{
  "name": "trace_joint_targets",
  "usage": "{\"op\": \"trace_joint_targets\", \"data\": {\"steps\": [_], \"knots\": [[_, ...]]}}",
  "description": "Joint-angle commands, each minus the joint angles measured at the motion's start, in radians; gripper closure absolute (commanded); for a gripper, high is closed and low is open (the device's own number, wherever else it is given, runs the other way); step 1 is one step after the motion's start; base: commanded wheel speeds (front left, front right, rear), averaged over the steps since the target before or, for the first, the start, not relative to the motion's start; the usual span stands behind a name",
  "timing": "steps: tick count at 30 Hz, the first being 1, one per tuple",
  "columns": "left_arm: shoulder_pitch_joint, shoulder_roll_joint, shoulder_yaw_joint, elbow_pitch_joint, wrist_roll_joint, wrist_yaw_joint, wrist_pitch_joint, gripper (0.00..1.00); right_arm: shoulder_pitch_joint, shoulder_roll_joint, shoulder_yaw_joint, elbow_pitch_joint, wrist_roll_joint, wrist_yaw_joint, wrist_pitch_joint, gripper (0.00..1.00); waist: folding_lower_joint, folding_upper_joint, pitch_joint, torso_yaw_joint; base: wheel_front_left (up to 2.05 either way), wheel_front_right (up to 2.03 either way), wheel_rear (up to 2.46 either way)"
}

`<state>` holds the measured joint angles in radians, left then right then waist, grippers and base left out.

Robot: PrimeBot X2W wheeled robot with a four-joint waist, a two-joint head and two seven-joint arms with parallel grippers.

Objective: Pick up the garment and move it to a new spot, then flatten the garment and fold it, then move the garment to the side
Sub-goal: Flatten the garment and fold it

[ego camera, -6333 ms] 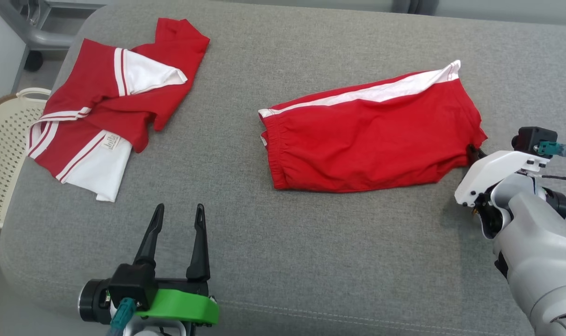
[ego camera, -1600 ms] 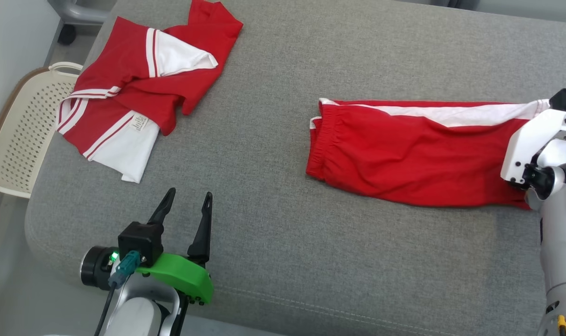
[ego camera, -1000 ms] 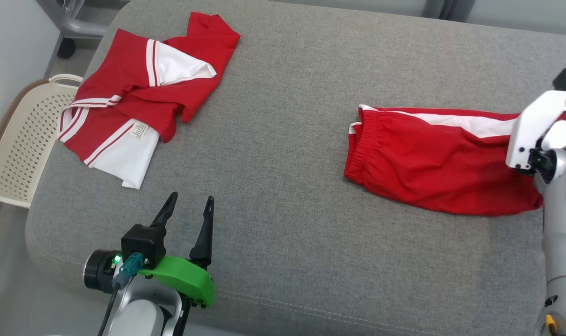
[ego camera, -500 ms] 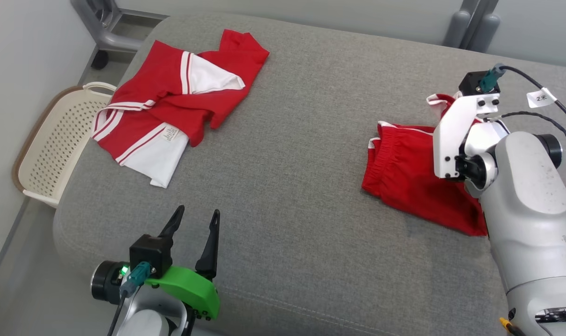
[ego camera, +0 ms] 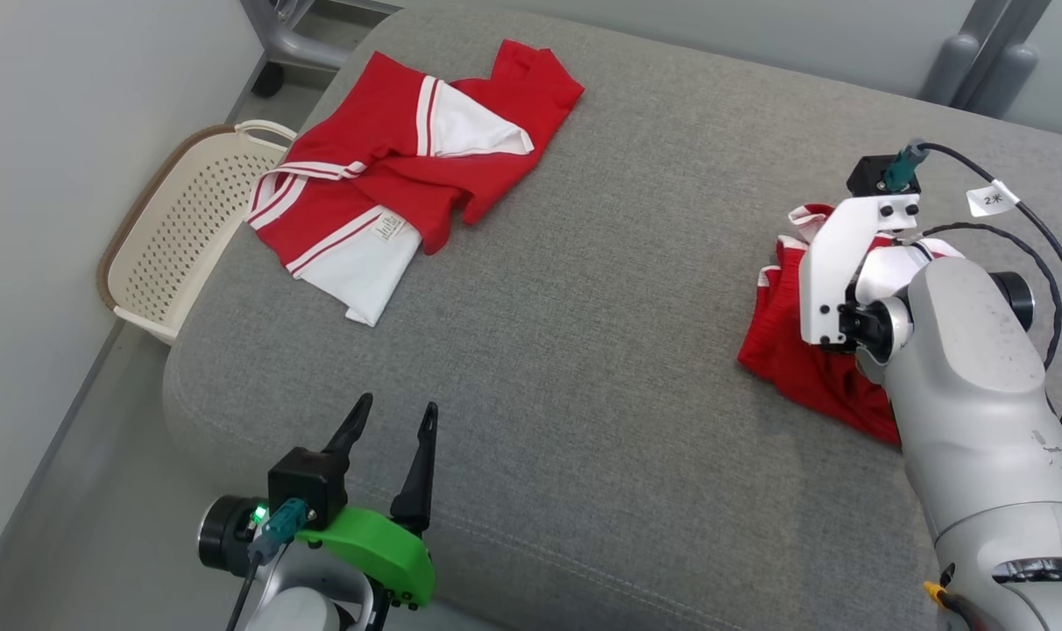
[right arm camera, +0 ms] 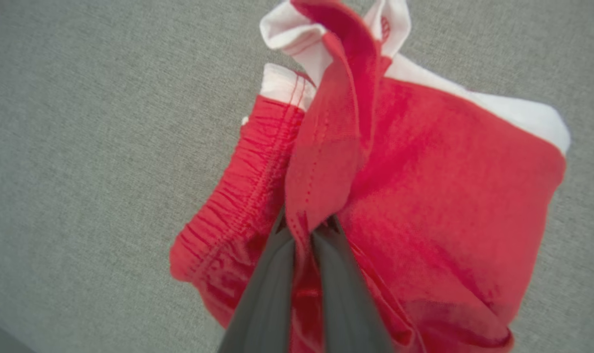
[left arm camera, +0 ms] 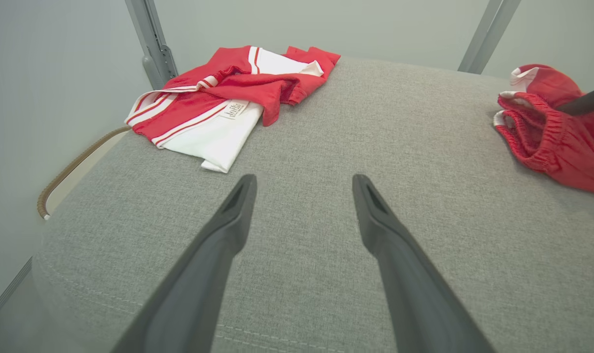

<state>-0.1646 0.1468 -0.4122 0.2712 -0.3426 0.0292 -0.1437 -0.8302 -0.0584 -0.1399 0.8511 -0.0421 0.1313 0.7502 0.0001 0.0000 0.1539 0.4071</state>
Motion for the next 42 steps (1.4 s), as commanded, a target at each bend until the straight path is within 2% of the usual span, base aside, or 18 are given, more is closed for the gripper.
{"op": "trace_joint_targets", "data": {"steps": [1, 4, 5, 6, 16, 23, 24, 25, 26, 27, 35, 42], "knots": [[-0.004, -0.001, -0.001, 0.007, -0.009, -0.002, -0.007, 0.00, -0.017, 0.000, -0.001, 0.014, -0.007, -0.001, -0.012, 1.00, -0.0001, 0.0000, 0.009, 0.015, 0.00, 0.00, 0.00], [-0.007, -0.003, -0.003, 0.015, -0.009, -0.002, -0.012, 0.00, -0.024, 0.004, -0.006, 0.037, 0.001, -0.001, -0.029, 1.00, -0.0001, 0.0000, 0.008, 0.021, 0.00, 0.00, 0.00], [-0.008, -0.003, -0.003, 0.017, -0.011, 0.000, -0.013, 0.00, -0.029, 0.004, -0.006, 0.042, 0.005, -0.001, -0.036, 0.22, -0.0001, 0.0000, 0.007, 0.021, 0.00, 0.00, 0.00], [-0.008, -0.002, -0.002, 0.020, -0.013, 0.001, -0.015, 0.00, -0.033, 0.005, -0.008, 0.047, 0.010, -0.001, -0.046, 0.00, -0.0001, 0.0000, 0.004, 0.020, 0.00, 0.00, 0.00], [0.017, 0.015, 0.000, 0.022, -0.019, 0.013, -0.010, 0.00, -0.085, 0.003, 0.008, 0.039, 0.096, -0.001, -0.136, 0.00, -0.0001, 0.0000, -0.044, -0.021, 0.00, 0.00, 0.00], [0.030, 0.025, -0.003, 0.002, -0.025, 0.022, -0.004, 0.00, -0.009, -0.082, 0.007, 0.010, 0.060, -0.001, -0.242, 0.00, -0.0001, 0.0000, -0.070, -0.064, 0.00, 0.00, 0.00], [0.030, 0.024, -0.003, 0.000, -0.026, 0.024, -0.003, 0.00, 0.005, -0.093, 0.009, 0.010, 0.058, -0.001, -0.250, 0.16, -0.0001, 0.0000, -0.068, -0.068, 0.00, 0.00, 0.00], [0.029, 0.023, -0.003, -0.002, -0.028, 0.025, -0.002, 0.00, 0.021, -0.101, 0.010, 0.009, 0.055, -0.001, -0.260, 0.56, -0.0001, 0.0000, -0.067, -0.071, 0.00, 0.00, 0.00], [0.028, 0.024, -0.002, -0.005, -0.029, 0.026, -0.003, 0.00, 0.037, -0.108, 0.014, 0.007, 0.053, -0.001, -0.270, 0.91, -0.0001, 0.0000, -0.064, -0.074, 0.00, 0.00, 0.00], [0.025, 0.024, -0.001, -0.007, -0.030, 0.027, -0.004, 0.00, 0.053, -0.110, 0.022, 0.005, 0.054, -0.001, -0.278, 1.00, -0.0001, 0.0000, -0.060, -0.078, 0.00, 0.00, 0.00], [0.006, 0.031, 0.013, -0.022, -0.040, 0.042, -0.016, 0.00, 0.122, -0.075, 0.098, 0.000, 0.109, -0.001, -0.306, 1.00, -0.0001, 0.0000, -0.019, -0.114, 0.00, 0.00, 0.00], [-0.016, 0.024, 0.004, -0.009, -0.043, 0.037, -0.020, 0.00, 0.142, -0.052, 0.175, 0.008, 0.134, -0.001, -0.315, 1.00, -0.0001, 0.0000, -0.009, -0.109, 0.00, 0.00, 0.00]]}}
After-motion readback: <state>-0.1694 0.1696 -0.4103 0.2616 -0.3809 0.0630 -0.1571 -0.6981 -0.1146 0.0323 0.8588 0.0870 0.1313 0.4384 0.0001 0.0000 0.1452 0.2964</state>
